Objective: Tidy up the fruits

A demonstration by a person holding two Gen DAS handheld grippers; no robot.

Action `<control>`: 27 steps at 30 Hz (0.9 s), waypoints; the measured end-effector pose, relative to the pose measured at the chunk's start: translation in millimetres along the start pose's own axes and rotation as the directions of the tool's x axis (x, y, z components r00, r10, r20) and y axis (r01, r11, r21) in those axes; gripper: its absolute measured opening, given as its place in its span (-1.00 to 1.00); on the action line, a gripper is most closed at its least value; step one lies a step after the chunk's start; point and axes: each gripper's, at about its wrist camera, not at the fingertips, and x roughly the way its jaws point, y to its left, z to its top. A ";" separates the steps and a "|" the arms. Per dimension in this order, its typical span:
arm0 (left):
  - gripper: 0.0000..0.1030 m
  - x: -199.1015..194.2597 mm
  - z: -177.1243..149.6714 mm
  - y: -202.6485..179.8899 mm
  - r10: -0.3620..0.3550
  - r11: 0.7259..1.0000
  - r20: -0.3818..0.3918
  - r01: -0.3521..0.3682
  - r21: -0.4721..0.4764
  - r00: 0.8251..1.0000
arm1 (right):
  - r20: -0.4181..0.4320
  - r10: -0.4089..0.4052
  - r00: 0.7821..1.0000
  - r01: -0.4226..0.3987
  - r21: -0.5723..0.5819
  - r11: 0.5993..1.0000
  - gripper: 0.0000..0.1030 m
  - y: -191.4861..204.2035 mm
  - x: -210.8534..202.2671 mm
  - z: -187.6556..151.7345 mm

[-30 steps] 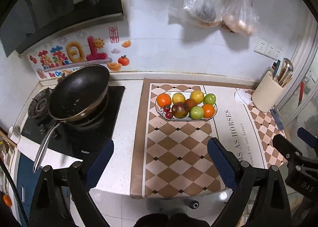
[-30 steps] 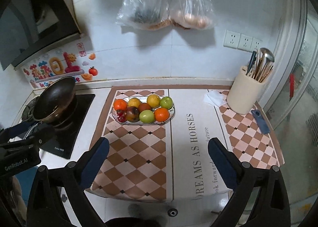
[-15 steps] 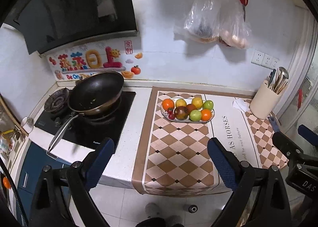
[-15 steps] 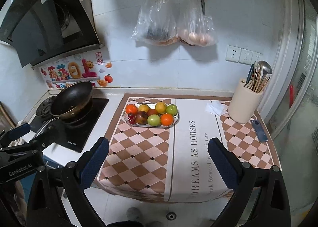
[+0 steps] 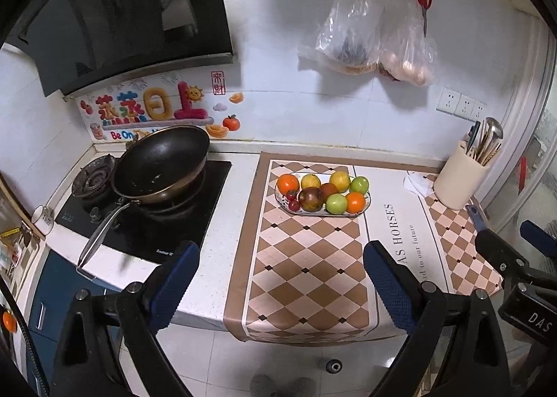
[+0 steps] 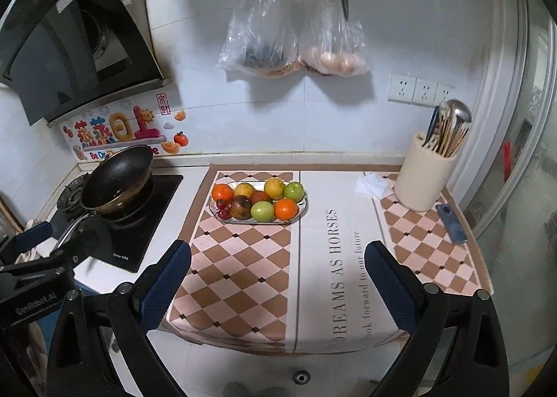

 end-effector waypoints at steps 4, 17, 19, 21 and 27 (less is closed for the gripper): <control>0.87 22.7 7.6 1.1 0.006 1.000 -0.022 -0.006 0.010 1.000 | -0.016 -0.015 1.000 0.015 0.009 1.000 0.97 2.6 25.6 6.6; 0.87 67.9 22.2 9.3 0.019 1.000 -0.062 -0.018 0.017 0.998 | -0.086 -0.050 0.995 0.053 0.024 0.998 0.97 7.3 79.7 15.1; 0.87 69.1 22.4 9.2 0.018 1.000 -0.064 -0.017 0.018 0.998 | -0.085 -0.052 0.995 0.054 0.022 0.998 0.98 7.3 80.0 15.4; 0.88 71.0 22.3 9.9 0.009 1.000 -0.072 -0.008 0.018 0.997 | -0.086 -0.055 0.995 0.057 0.023 0.998 0.97 8.5 81.7 15.2; 0.96 74.6 21.7 11.9 0.012 1.000 -0.073 -0.011 0.016 0.997 | -0.093 -0.066 0.993 0.068 0.010 0.998 0.98 10.4 84.0 12.6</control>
